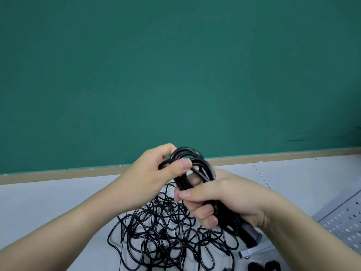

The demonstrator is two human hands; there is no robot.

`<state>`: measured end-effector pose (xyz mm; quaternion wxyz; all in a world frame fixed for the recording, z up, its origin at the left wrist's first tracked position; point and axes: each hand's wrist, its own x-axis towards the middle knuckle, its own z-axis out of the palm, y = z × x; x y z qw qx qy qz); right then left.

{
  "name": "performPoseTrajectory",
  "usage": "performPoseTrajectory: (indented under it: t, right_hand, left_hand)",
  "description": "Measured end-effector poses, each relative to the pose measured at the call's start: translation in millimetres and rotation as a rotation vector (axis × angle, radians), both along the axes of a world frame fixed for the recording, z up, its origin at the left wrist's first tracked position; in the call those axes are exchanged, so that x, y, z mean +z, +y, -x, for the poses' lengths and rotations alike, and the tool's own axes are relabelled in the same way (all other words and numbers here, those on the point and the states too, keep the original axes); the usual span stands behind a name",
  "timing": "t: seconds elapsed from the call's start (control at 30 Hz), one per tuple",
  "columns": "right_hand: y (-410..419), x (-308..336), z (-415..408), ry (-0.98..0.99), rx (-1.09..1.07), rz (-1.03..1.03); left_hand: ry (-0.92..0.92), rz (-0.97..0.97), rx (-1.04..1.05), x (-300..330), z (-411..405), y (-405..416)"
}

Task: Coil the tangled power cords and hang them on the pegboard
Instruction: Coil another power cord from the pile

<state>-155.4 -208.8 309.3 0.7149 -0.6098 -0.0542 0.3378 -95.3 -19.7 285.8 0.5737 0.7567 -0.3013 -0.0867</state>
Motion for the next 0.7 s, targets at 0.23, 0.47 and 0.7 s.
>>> performPoseTrajectory:
  t: [0.23, 0.47, 0.7]
  right_hand:
    - [-47, 14, -19, -0.025, -0.290, -0.373]
    - [-25, 1, -26, -0.067, -0.478, -0.347]
    - [-14, -11, -31, -0.177, -0.519, -0.076]
  left_hand:
    - [-0.111, -0.134, 0.165, 9, -14, 24]
    - [-0.085, -0.159, 0.074, 4, -4, 13]
    - [-0.046, -0.188, 0.064, 1, 12, -7]
